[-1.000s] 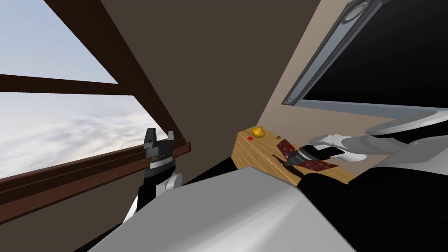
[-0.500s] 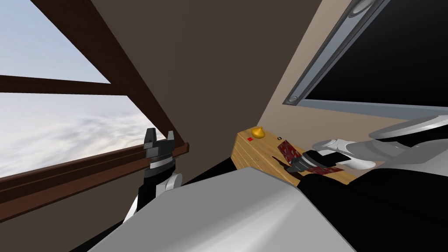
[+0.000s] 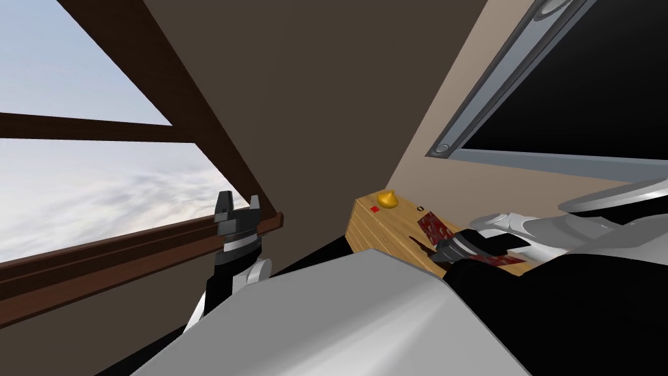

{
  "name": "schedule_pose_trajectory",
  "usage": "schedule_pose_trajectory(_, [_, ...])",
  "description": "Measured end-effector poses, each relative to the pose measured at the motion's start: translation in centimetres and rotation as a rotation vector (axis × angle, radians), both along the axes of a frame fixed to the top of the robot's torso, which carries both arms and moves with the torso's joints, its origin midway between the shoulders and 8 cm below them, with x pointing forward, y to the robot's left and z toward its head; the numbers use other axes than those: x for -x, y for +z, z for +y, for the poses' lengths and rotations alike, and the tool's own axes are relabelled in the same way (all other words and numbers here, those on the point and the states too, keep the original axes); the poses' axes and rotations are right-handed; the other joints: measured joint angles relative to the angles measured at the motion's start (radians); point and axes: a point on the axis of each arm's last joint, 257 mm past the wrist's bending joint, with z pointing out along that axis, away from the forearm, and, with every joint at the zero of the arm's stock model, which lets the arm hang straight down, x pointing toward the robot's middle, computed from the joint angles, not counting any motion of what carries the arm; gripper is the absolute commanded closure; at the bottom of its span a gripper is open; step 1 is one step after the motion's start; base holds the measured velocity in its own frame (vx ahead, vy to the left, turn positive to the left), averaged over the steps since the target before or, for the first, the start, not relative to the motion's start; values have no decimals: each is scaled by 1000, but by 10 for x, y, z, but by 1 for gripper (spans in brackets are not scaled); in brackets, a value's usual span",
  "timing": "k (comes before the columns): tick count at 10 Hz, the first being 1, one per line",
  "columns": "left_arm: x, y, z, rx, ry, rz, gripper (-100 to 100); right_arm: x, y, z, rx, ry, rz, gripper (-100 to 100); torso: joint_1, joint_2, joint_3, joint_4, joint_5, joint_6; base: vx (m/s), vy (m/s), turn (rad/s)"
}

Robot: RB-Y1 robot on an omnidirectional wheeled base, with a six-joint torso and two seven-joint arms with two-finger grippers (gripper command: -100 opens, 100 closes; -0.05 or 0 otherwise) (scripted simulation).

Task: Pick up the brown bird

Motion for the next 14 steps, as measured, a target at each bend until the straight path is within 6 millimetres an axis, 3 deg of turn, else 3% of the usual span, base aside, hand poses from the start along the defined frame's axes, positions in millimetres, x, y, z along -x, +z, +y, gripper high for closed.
schedule_pose_trajectory(3, [0,0,0,0,0,0,0,14,-10,2,-1,-15,0,-100,0,0,0,0,0,0,20,-4,52])
schedule_pose_trajectory(4, [0,0,0,0,0,0,0,14,-11,2,0,-15,0,100,0,1,0,0,0,0,0,0,0])
schedule_pose_trajectory(8, [0,0,0,0,0,0,0,14,-10,2,0,-15,0,100,0,2,1,0,0,0,0,0,0])
schedule_pose_trajectory(9, [0,0,0,0,0,0,0,14,-10,2,0,-15,0,0,0,2,1,0,0,0,0,0,0])
schedule_pose_trajectory(10, [0,0,0,0,0,0,0,14,-10,2,0,-15,0,100,0,2,1,0,0,0,-32,6,-161])
schedule_pose_trajectory(13, [0,0,0,0,0,0,0,-12,6,0,2,11,-1,100,2,5,3,1,0,1,-38,9,-70])
schedule_pose_trajectory(14, [0,0,0,0,0,0,0,-12,7,0,0,11,-1,0,1,4,2,1,0,0,0,0,0])
